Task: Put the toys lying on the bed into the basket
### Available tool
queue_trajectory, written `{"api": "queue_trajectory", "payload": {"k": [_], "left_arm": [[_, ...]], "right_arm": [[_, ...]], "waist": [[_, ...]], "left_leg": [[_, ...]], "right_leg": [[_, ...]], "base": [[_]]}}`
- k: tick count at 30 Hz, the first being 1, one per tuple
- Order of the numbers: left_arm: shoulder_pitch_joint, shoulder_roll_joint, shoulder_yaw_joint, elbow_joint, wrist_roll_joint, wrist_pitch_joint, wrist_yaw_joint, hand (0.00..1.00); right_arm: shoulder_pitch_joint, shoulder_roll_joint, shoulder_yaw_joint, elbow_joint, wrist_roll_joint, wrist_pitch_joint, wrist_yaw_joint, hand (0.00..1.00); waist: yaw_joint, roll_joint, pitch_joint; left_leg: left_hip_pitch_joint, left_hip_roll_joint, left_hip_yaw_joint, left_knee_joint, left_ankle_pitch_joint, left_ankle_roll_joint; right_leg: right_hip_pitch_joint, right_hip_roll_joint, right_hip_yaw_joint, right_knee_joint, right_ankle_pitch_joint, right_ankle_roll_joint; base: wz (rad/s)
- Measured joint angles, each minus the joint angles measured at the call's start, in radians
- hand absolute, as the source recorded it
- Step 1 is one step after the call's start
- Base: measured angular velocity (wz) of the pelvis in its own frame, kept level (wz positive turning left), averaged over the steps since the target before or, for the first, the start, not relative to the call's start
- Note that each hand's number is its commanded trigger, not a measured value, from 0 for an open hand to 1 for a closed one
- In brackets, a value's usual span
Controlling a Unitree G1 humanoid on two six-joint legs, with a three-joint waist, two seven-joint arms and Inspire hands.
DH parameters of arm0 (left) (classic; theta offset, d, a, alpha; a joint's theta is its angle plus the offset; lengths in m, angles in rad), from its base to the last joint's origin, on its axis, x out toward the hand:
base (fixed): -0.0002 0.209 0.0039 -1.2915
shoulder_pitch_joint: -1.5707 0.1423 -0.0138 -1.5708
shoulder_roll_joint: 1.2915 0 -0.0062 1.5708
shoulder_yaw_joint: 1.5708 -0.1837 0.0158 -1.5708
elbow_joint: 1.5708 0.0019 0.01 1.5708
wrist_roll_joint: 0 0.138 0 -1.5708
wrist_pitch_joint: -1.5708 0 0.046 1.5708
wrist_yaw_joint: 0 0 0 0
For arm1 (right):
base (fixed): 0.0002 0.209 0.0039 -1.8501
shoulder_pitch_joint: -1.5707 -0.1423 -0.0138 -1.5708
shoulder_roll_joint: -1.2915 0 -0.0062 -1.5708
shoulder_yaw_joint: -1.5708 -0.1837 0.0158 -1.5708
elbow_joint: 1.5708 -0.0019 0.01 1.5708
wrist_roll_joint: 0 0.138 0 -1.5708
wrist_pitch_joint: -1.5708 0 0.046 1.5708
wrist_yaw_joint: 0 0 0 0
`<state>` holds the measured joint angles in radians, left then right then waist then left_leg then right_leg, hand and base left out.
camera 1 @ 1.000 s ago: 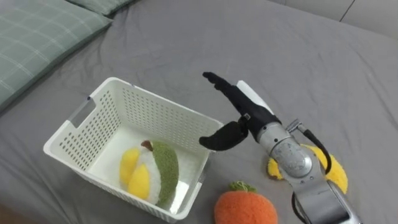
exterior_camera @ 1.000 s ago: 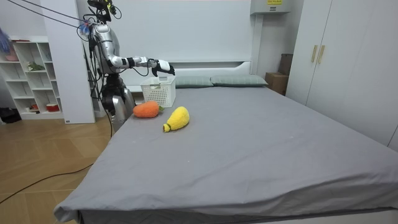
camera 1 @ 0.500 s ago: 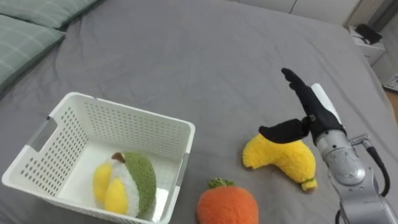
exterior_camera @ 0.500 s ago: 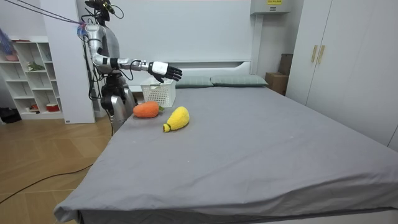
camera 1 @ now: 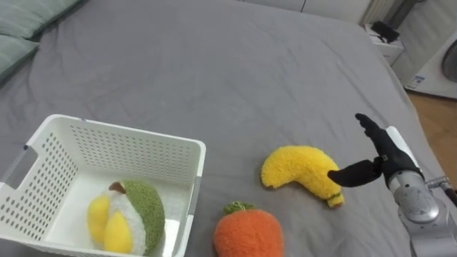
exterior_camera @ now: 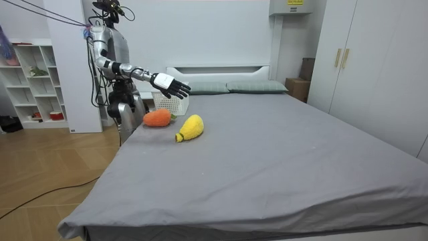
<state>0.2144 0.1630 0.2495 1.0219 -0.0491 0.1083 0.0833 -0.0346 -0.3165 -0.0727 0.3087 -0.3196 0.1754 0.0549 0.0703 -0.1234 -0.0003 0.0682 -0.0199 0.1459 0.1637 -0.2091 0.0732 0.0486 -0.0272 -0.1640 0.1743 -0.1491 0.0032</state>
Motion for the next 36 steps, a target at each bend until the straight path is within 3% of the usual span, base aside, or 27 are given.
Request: {"api": "queue_trajectory", "payload": {"k": [3,8,13,18,22,28,30,36], "left_arm": [[-0.007,0.009,0.0,0.001,0.0,0.0,0.0,0.0],[-0.038,0.014,-0.027,0.042,0.0,0.001,0.0,0.0],[-0.052,0.018,-0.057,0.047,-0.024,-0.008,0.0,0.0],[-0.077,0.026,-0.118,0.06,-0.058,-0.015,-0.006,0.0],[-0.084,0.026,-0.122,0.08,-0.058,-0.031,-0.007,0.0],[-0.092,0.035,-0.157,0.099,-0.098,-0.034,-0.007,0.0],[-0.099,0.036,-0.164,0.098,-0.117,-0.039,-0.007,0.0],[-0.104,0.037,-0.177,0.096,-0.116,-0.053,-0.008,0.0]], "right_arm": [[-0.008,-0.001,0.001,0.043,-0.004,0.0,-0.013,0.0],[-0.096,-0.001,0.01,0.196,-0.004,-0.012,-0.038,0.0],[-0.172,-0.002,0.014,0.314,-0.004,-0.025,-0.059,0.0],[-0.267,-0.004,0.038,0.48,0.015,-0.066,-0.112,0.0],[-0.304,-0.014,0.052,0.576,0.047,-0.097,-0.15,0.0],[-0.371,-0.044,0.054,0.739,0.048,-0.115,-0.228,0.0],[-0.393,-0.047,0.054,0.787,0.052,-0.143,-0.275,0.0],[-0.413,-0.056,0.052,0.828,0.044,-0.162,-0.368,0.0]], "waist": [[0.017,0.0,-0.0014],[0.016,0.01,0.0059],[0.018,0.016,0.0031],[0.024,0.023,0.0051],[0.049,0.031,0.0092],[0.072,0.041,0.0162],[0.069,0.045,0.0187],[0.076,0.049,0.0213]], "left_leg": [[-0.028,0.003,0.008,0.005,0.0,0.0],[-0.079,0.005,0.006,0.022,0.001,0.0],[-0.14,0.006,0.002,0.038,0.002,0.001],[-0.199,0.006,-0.015,0.059,0.003,0.001],[-0.218,0.007,-0.017,0.059,0.004,0.001],[-0.272,0.005,-0.055,0.076,0.005,-0.001],[-0.284,0.001,-0.075,0.076,0.012,-0.002],[-0.327,-0.002,-0.099,0.074,0.026,-0.007]], "right_leg": [[-0.031,0.001,0.0,0.005,0.005,-0.002],[-0.071,0.002,-0.001,-0.001,0.017,-0.004],[-0.121,0.001,-0.005,-0.001,0.02,-0.005],[-0.168,-0.001,-0.027,-0.003,0.022,-0.006],[-0.186,-0.001,-0.031,-0.005,0.022,-0.006],[-0.215,-0.006,-0.074,-0.006,0.023,-0.007],[-0.22,-0.006,-0.091,-0.007,0.023,-0.007],[-0.256,-0.008,-0.113,-0.005,0.024,-0.01]], "base": [[-0.08],[-0.01],[0.03],[0.11],[0.01],[0.2],[0.24],[0.13]]}}
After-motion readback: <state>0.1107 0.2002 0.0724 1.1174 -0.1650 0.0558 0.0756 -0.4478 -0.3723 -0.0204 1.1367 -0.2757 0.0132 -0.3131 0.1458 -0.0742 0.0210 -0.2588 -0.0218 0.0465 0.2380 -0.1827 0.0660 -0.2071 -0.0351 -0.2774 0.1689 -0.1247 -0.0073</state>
